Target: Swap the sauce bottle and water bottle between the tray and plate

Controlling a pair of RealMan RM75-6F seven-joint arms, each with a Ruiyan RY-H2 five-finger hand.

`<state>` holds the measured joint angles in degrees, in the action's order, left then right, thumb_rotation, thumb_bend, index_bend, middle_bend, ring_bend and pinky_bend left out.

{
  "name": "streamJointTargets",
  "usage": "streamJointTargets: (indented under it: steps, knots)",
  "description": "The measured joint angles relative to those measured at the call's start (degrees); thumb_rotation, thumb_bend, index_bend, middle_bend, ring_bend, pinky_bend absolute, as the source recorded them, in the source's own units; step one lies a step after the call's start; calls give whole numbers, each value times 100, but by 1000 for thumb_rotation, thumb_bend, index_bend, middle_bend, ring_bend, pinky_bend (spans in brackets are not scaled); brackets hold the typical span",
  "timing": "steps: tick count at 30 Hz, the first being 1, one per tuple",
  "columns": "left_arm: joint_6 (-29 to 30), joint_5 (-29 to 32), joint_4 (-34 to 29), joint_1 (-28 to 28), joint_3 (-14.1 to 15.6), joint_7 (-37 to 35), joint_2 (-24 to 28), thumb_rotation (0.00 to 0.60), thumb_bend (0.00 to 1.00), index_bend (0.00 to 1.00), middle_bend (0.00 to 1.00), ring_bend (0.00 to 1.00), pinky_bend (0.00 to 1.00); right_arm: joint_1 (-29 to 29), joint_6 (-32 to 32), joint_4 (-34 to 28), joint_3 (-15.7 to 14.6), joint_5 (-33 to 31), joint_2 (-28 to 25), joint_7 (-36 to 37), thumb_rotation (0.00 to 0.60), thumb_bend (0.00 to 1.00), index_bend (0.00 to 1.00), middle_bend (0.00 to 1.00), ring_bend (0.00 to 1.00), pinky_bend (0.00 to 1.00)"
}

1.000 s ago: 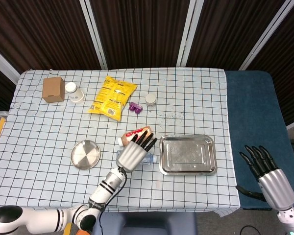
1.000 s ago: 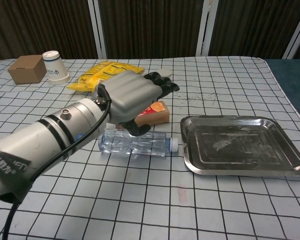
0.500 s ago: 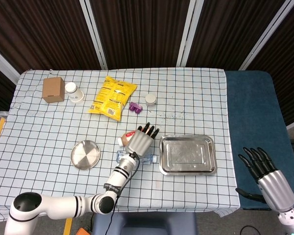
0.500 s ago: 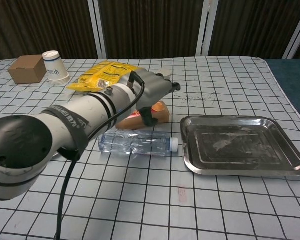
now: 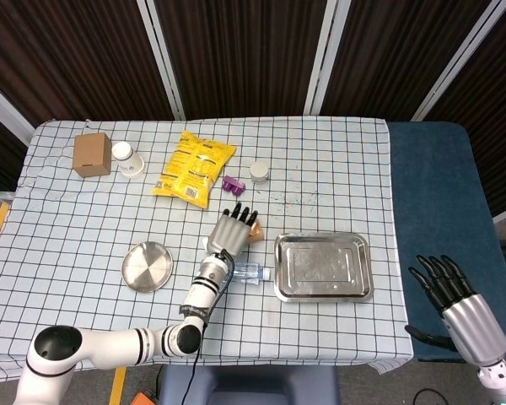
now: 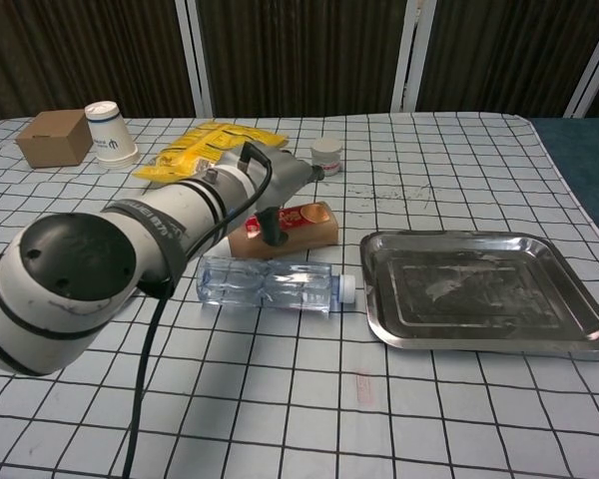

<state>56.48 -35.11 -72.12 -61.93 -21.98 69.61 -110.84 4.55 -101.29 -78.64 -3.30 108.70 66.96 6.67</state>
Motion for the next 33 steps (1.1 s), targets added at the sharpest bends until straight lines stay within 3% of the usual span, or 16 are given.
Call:
streamJointTargets:
  steps: [6,24,28,33]
  knots:
    - [42,381,100,-86,154,-65,48,600,371,0,61,49,277,0,23,-3,4,-18,9,-25,600,0,0,0,0,0]
    - [-250,679,921,-194,455,-585,-84,600,370,0,85,61,282,-7,20,8,-10,-1,26,-44,600,0,0,0,0,0]
    - [-307,590,1021,-202,507,-734,-106,600,372,36,187,170,324,-4,31,11,-5,-13,31,-53,600,0,0,0,0,0]
    - [-337,287,1177,-192,608,-1004,-150,600,394,192,384,375,460,-7,17,14,-7,-2,37,-51,600,0,0,0,0,0]
